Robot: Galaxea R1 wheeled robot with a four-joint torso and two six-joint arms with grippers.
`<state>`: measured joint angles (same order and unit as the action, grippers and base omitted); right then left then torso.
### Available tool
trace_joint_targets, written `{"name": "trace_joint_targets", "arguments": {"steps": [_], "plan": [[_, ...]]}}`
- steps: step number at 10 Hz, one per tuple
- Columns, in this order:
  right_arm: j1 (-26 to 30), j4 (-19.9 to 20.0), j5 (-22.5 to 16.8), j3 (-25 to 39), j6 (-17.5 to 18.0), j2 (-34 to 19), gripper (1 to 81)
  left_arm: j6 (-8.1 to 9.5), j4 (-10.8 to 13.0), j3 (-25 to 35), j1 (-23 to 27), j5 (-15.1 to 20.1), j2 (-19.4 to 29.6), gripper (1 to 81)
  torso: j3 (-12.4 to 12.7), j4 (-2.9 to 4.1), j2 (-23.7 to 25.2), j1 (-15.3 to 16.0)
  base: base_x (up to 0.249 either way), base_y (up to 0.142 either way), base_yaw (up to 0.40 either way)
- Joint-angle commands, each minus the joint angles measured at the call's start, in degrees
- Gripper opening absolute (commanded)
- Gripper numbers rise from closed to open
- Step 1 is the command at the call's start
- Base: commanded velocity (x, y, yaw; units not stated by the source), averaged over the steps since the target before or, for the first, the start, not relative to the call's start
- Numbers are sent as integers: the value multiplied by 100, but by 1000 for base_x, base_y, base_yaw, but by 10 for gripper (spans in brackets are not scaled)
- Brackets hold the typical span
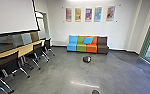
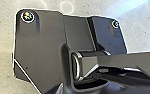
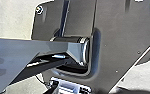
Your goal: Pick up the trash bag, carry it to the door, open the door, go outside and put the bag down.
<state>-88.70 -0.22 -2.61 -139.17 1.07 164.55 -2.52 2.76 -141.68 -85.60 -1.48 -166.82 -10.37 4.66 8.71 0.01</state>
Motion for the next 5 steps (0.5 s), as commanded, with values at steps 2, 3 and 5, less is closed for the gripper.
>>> {"name": "trace_joint_targets", "arguments": {"steps": [2, 3, 5], "plan": [[260, 13, -354, 49, -28, -51, 811, 15, -47, 44, 259, 314, 25, 811, -2, 0, 0, 2, 132, 0, 0], [268, 13, -346, 49, -37, -51, 811, 6, -47, 44, 259, 314, 16, 811, -2, 0, 0, 2, 140, 0, 0], [260, 13, -354, 40, -28, -69, 811, -3, -56, 44, 259, 314, -1, 811, -2, 0, 0, 2, 140, 0, 0]]}}
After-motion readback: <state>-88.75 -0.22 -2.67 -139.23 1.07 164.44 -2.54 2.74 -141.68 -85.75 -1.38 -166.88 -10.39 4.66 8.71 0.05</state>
